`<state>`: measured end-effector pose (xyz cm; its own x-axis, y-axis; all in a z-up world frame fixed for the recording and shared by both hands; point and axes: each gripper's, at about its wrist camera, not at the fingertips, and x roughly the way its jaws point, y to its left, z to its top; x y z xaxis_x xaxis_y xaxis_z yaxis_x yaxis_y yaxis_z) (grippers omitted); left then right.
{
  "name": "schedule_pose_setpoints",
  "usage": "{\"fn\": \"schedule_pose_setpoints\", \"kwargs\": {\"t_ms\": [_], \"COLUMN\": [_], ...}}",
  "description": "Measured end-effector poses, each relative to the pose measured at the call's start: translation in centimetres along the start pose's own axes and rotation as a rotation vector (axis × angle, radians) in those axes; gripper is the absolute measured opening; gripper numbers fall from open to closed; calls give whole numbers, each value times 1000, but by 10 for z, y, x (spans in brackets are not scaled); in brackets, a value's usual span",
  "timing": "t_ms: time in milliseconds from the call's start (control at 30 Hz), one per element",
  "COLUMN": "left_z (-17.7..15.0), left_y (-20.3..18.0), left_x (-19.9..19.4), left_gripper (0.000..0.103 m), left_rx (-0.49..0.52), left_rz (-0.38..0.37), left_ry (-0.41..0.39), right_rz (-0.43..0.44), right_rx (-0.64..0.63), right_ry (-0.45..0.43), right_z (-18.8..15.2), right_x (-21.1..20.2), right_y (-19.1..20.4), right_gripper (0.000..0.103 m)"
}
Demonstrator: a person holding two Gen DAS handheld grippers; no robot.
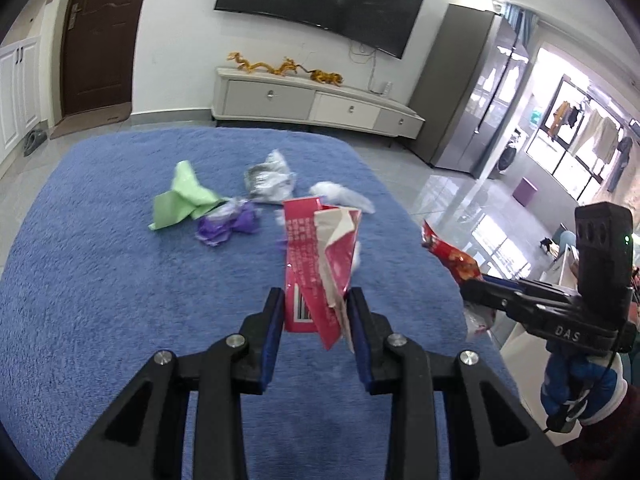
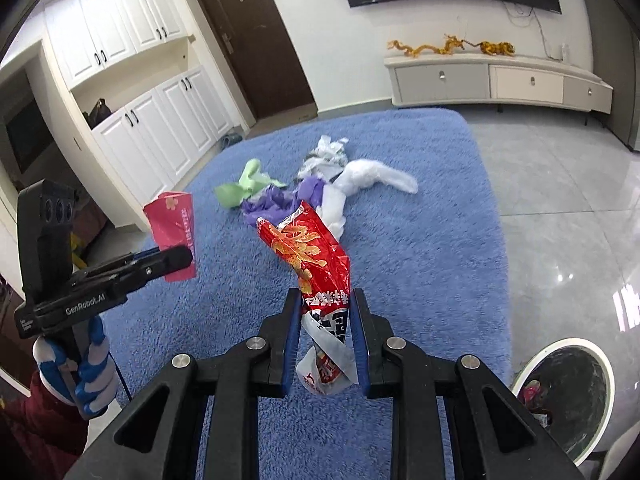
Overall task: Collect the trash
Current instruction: 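Carry both held items over the trash bin with both tools, then open both tools to drop the items into the trash bin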
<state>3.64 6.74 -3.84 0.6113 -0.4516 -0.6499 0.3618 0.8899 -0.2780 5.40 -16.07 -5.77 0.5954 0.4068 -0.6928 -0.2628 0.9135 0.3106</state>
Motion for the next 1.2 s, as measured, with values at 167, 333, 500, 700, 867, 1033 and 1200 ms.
{"fn": "schedule_pose_setpoints", "kwargs": {"t_ms": [167, 333, 500, 700, 867, 1033, 1200], "left_z": [13, 20, 23, 19, 9, -3, -8], "left_y": [-38, -88, -139, -208, -263, -306, -326], "left_x": [12, 31, 59, 107, 156, 194, 226], "left_gripper": [30, 30, 30, 30, 31, 31, 38], "left_rx": [56, 141, 228, 338, 405, 454, 421], "left_rz": [-40, -83, -130, -201, -251, -268, -290], "left_ry": [16, 49, 105, 197, 305, 369, 422], "right_rz": [-23, -60, -114, -211, -310, -370, -392], "right_rx": [40, 109, 210, 371, 532, 664, 716], "right_ry": [-53, -110, -162, -185, -166, -129, -101], "right_z": [0, -5, -21, -56, -96, -134, -151], "right_x": [-23, -48, -73, -90, -98, -95, -85], "right_y": [-20, -53, -99, -167, -225, -270, -291], "right_gripper": [24, 24, 24, 24, 25, 28, 28]}}
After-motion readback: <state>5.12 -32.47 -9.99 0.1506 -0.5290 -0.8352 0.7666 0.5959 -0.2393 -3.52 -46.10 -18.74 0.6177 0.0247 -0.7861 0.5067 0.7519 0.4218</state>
